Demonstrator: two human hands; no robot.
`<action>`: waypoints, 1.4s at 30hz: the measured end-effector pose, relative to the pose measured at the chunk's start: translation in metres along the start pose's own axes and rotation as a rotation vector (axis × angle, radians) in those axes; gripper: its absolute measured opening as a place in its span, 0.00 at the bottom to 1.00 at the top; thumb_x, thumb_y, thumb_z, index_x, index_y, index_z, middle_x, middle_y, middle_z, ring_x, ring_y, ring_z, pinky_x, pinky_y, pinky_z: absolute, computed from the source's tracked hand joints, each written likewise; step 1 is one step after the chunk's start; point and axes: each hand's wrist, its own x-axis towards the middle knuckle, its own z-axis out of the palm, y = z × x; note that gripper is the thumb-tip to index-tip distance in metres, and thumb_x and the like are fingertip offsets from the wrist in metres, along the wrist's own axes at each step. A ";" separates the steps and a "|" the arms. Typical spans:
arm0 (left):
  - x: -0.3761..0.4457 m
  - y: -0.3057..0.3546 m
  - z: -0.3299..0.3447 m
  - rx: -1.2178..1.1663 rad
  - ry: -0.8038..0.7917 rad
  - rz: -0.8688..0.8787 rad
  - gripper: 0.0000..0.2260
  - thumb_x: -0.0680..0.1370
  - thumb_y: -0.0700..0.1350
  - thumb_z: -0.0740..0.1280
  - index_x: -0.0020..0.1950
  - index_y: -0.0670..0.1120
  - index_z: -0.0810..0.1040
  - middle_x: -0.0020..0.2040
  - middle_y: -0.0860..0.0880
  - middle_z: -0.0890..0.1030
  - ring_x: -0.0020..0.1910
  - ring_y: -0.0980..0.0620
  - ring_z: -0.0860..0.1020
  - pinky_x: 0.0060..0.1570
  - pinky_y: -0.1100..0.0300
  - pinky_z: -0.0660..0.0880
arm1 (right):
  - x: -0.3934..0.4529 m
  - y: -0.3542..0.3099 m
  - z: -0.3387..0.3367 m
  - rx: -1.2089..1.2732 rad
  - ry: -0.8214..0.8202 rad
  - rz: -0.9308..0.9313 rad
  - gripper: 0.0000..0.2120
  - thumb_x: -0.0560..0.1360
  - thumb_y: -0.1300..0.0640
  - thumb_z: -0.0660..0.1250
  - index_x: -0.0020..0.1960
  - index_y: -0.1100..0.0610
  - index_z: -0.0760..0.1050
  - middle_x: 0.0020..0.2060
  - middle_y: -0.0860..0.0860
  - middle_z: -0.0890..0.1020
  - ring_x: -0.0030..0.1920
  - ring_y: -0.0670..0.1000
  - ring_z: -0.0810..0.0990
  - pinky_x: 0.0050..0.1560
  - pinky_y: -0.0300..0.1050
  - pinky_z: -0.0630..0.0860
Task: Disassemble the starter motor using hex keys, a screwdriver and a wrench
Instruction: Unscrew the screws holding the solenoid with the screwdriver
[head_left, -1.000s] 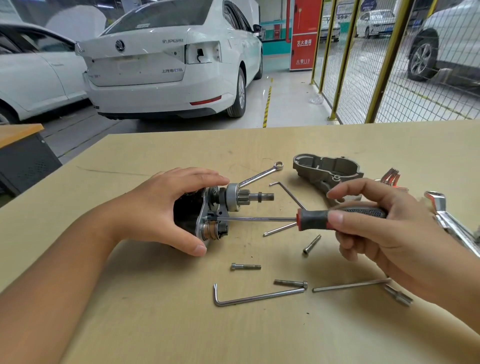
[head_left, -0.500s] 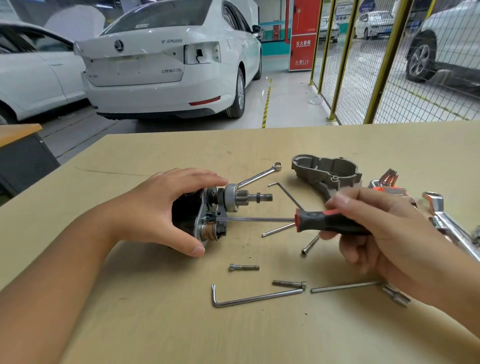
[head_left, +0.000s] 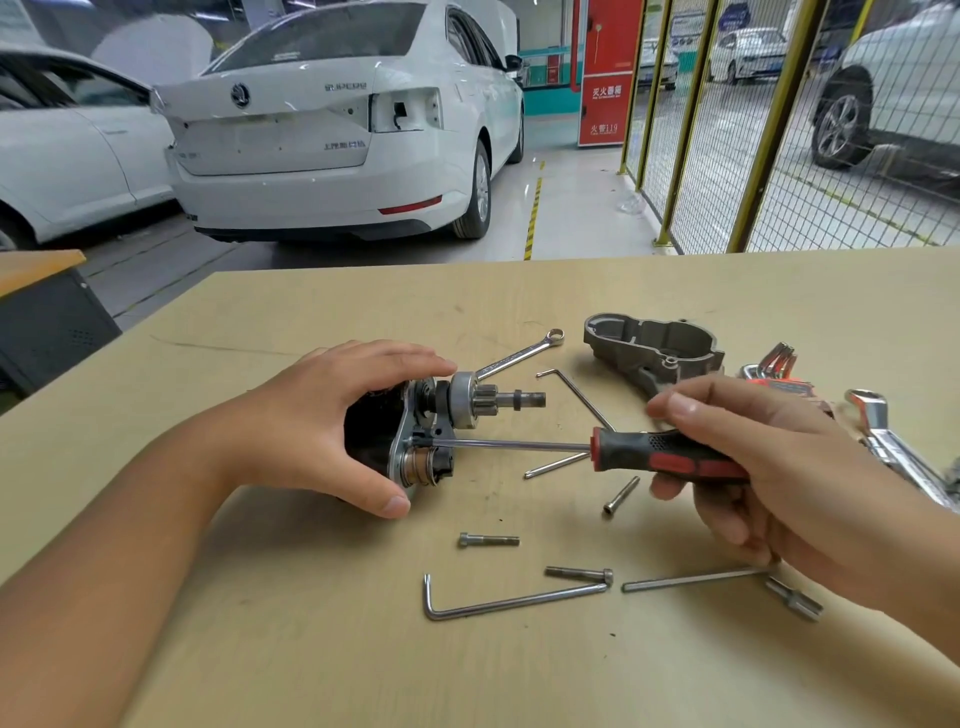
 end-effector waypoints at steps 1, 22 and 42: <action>0.000 0.000 0.000 0.000 0.001 0.000 0.48 0.57 0.67 0.80 0.76 0.69 0.69 0.75 0.74 0.65 0.77 0.68 0.61 0.74 0.62 0.59 | 0.000 0.000 -0.001 0.012 -0.008 -0.018 0.19 0.64 0.44 0.74 0.50 0.54 0.80 0.37 0.65 0.82 0.22 0.53 0.68 0.23 0.39 0.64; 0.001 -0.001 0.000 0.005 0.003 0.005 0.47 0.57 0.67 0.79 0.75 0.69 0.69 0.74 0.75 0.64 0.77 0.70 0.61 0.72 0.68 0.57 | 0.000 0.002 -0.001 0.103 -0.057 0.013 0.17 0.63 0.52 0.77 0.50 0.54 0.83 0.38 0.58 0.82 0.26 0.53 0.73 0.23 0.43 0.71; 0.001 0.002 0.000 -0.002 0.002 0.008 0.46 0.57 0.66 0.79 0.75 0.70 0.69 0.74 0.76 0.65 0.76 0.70 0.61 0.73 0.65 0.59 | 0.002 0.003 -0.008 0.195 -0.035 -0.034 0.19 0.58 0.63 0.78 0.48 0.55 0.82 0.41 0.58 0.81 0.30 0.53 0.71 0.29 0.44 0.72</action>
